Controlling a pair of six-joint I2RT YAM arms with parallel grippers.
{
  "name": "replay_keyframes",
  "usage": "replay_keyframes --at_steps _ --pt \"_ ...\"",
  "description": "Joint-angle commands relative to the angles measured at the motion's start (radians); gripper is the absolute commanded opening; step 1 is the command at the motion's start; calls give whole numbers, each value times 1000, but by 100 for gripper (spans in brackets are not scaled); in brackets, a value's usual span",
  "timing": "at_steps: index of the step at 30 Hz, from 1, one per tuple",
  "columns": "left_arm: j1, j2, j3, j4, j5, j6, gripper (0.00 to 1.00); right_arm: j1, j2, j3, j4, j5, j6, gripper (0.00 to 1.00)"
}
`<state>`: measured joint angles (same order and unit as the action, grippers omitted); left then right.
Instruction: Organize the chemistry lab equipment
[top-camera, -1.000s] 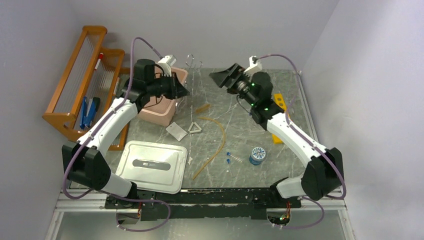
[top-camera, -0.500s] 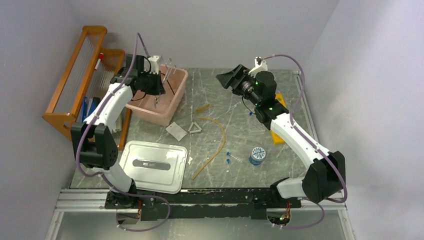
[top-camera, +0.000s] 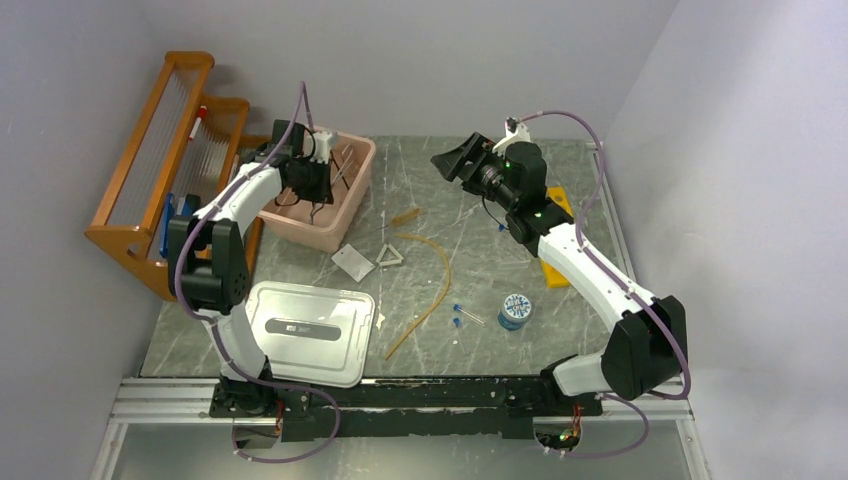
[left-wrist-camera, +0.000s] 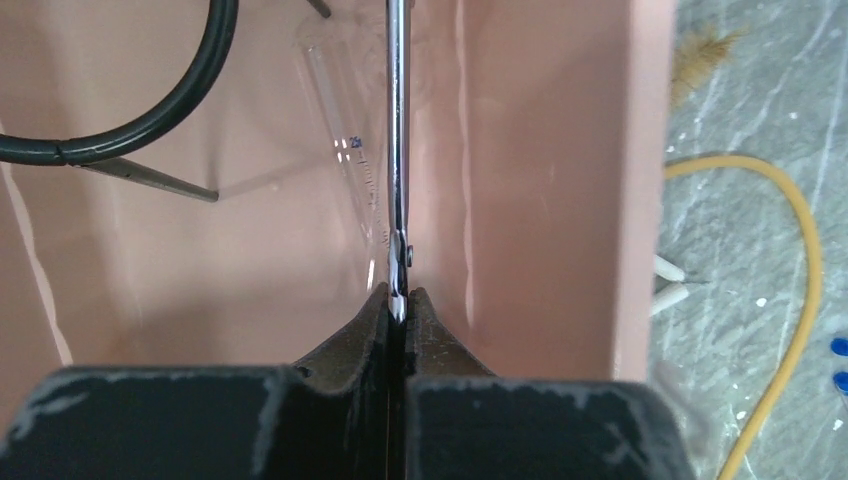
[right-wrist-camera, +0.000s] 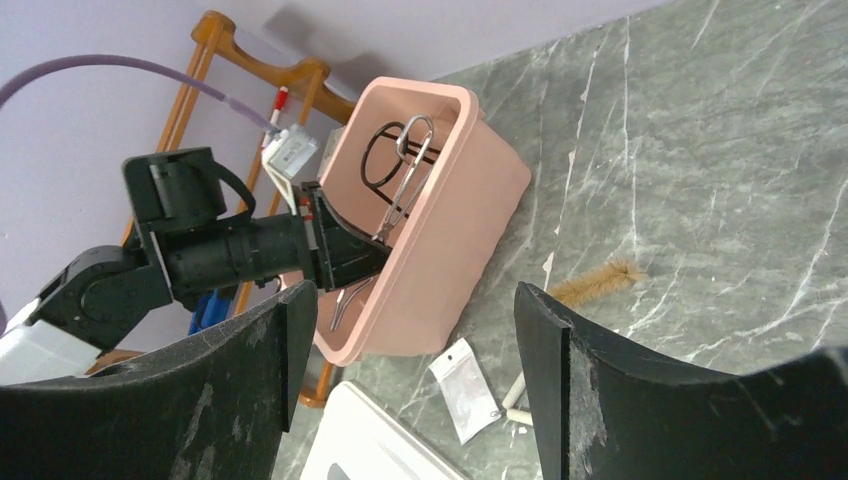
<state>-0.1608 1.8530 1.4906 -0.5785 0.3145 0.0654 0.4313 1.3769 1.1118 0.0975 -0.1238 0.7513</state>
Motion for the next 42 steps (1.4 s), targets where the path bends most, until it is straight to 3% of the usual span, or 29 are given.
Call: replay_keyframes --at_steps 1,8,27,34,42 --pt "-10 19 14 73 -53 1 5 -7 1 22 5 2 -8 75" --pt "-36 33 -46 252 -42 -59 5 -11 7 7 10 -5 6 75" --pt "-63 57 -53 190 -34 -98 25 -12 0 -12 -39 27 -5 71" --pt "-77 -27 23 103 -118 -116 45 -10 39 0 -177 79 -107 70" --pt "-92 -152 59 37 -138 -121 55 70 157 82 -342 155 -217 70"
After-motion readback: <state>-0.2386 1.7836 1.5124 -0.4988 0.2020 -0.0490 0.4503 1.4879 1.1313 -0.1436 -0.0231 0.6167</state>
